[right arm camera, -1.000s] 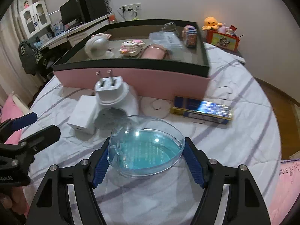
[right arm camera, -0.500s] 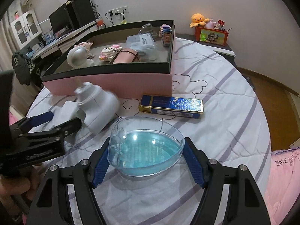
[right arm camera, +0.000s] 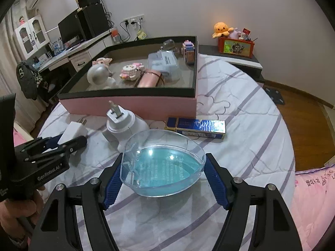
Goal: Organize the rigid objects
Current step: 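Grasp the white charger with the left tool while the right tool lifts the dish, then place the charger in the pink box with the left tool while the right tool places the dish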
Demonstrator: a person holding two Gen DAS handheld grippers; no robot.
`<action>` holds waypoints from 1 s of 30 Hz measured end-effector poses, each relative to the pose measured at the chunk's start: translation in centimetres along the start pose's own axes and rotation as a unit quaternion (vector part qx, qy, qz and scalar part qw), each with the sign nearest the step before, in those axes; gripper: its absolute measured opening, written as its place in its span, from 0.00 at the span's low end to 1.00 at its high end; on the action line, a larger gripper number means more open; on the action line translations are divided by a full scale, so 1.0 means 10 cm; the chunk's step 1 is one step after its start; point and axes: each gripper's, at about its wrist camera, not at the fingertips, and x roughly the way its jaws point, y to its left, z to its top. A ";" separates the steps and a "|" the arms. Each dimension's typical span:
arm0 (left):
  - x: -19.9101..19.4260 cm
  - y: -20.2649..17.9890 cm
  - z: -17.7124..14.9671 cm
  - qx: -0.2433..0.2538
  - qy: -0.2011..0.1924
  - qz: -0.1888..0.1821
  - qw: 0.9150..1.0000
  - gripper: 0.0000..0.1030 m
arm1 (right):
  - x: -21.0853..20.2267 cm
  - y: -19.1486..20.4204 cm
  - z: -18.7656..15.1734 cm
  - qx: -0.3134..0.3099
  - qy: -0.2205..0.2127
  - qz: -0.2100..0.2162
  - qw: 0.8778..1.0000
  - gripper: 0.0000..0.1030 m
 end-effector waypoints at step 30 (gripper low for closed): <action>-0.19 0.25 1.57 -0.003 -0.098 -0.018 0.995 0.39 | 0.33 0.23 1.71 -0.050 -0.061 0.028 0.997 0.72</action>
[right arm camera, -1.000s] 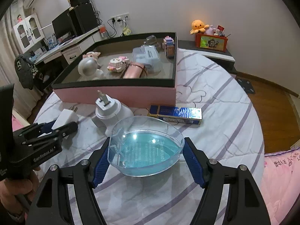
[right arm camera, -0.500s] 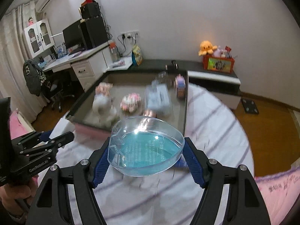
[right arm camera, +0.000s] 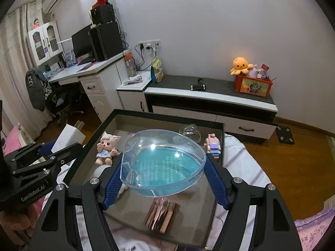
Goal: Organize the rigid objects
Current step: 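Place the charger in the pink box with the left tool while the right tool places the dish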
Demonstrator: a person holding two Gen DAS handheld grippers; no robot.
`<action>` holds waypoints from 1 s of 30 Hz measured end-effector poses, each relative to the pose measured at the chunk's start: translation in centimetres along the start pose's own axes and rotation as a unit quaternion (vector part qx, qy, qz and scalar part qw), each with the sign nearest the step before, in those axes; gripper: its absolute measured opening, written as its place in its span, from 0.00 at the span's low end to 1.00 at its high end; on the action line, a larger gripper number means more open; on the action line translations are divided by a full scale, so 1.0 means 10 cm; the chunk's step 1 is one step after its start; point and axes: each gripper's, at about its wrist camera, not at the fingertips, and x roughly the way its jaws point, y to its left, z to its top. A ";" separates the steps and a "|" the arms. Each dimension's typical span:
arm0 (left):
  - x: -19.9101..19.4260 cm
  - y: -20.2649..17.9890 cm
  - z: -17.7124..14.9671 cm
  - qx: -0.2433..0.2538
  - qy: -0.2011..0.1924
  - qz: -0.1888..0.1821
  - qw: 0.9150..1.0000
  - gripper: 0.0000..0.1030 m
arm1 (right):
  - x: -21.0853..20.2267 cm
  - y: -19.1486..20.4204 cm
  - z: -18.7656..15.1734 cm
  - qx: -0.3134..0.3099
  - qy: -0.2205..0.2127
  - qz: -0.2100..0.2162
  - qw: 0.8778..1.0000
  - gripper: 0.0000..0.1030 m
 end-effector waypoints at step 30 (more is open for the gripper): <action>0.09 0.20 -0.06 -0.027 0.001 0.035 0.999 1.00 | 0.29 -0.16 -0.08 0.058 0.029 0.016 0.998 0.81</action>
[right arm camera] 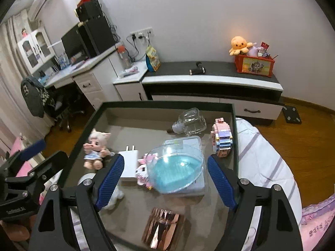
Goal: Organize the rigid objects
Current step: 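Place the charger in the pink box with the left tool while the right tool places the dish, then grasp the white plug adapter with the left tool while the right tool grasps the blue box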
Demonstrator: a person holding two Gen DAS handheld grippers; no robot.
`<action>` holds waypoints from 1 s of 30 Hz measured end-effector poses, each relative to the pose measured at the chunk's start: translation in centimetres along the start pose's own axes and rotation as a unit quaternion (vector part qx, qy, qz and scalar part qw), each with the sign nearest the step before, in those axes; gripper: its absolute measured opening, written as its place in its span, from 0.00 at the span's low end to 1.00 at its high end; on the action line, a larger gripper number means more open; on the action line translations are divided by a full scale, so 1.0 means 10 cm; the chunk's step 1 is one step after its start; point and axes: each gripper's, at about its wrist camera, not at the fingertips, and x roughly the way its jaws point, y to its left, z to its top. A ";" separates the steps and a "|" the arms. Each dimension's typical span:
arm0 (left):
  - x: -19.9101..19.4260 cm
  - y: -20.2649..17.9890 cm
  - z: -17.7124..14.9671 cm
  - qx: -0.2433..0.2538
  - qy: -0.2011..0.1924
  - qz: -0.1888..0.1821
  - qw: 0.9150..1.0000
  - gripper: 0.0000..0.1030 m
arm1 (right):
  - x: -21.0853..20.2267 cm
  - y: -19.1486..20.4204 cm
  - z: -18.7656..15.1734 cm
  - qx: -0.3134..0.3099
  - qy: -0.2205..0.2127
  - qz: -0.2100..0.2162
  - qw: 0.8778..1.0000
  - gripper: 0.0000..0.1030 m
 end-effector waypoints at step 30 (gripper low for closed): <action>-1.17 -0.13 -1.41 -0.027 0.017 -0.016 0.999 1.00 | -1.43 -0.24 -1.66 0.032 -0.052 -0.033 0.998 0.81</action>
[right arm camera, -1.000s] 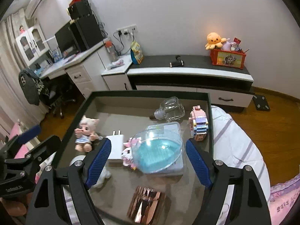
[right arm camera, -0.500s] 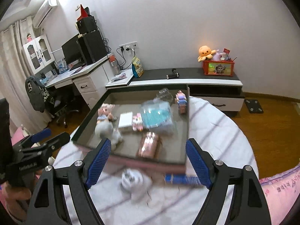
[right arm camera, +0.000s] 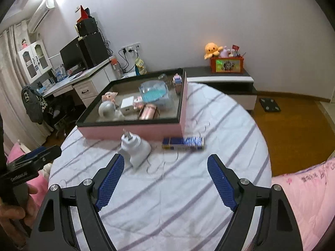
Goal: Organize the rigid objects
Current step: 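Grasp the white plug adapter with the left tool while the right tool grasps the blue box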
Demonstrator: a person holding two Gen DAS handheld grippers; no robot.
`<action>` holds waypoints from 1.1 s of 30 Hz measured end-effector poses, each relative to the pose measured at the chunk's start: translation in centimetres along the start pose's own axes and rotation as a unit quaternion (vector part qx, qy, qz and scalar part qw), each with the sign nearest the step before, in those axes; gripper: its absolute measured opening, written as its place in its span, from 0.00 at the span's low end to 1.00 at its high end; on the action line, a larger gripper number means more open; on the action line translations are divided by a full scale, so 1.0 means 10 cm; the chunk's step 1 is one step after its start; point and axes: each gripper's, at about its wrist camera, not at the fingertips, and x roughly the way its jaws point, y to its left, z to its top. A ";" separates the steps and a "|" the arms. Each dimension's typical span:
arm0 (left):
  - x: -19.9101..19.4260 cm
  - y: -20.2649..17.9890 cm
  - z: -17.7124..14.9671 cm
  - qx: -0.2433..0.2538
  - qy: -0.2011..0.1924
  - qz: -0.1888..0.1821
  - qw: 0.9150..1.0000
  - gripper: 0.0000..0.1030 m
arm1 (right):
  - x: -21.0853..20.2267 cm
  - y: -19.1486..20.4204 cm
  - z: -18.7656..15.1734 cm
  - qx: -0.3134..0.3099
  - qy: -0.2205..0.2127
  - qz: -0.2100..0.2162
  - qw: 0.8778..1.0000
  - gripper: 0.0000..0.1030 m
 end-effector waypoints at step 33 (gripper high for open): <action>0.21 -0.47 -0.15 0.059 0.013 -0.012 0.998 1.00 | 0.20 -0.14 -0.02 0.012 0.027 -0.026 0.999 0.81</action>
